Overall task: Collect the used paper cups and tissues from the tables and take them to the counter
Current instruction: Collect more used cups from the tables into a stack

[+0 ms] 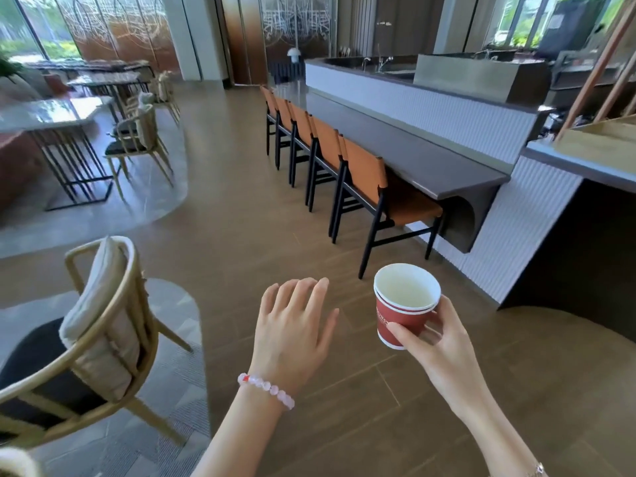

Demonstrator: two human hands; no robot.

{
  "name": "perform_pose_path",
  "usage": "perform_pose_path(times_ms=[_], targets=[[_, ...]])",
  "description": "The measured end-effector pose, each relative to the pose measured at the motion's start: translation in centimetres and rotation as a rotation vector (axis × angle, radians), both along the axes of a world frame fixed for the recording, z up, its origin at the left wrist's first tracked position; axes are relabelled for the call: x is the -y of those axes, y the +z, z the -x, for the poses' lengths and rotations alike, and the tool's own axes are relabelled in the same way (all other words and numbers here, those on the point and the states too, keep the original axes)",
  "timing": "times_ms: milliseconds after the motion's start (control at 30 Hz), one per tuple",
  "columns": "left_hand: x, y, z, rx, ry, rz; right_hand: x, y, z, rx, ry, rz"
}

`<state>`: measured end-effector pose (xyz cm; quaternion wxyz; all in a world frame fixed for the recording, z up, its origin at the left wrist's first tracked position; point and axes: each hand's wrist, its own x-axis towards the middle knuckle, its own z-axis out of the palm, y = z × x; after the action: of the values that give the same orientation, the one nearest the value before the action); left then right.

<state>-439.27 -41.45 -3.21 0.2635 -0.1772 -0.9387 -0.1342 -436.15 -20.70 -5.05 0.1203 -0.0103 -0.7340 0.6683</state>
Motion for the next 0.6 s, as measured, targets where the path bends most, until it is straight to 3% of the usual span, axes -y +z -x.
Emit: perform_pose_path(times_ms=[600], targets=[[9.5, 1.4, 30.3, -0.015, 0.402, -0.012, 9.6, 0.5, 38.8, -0.029, 0.367, 0.037]])
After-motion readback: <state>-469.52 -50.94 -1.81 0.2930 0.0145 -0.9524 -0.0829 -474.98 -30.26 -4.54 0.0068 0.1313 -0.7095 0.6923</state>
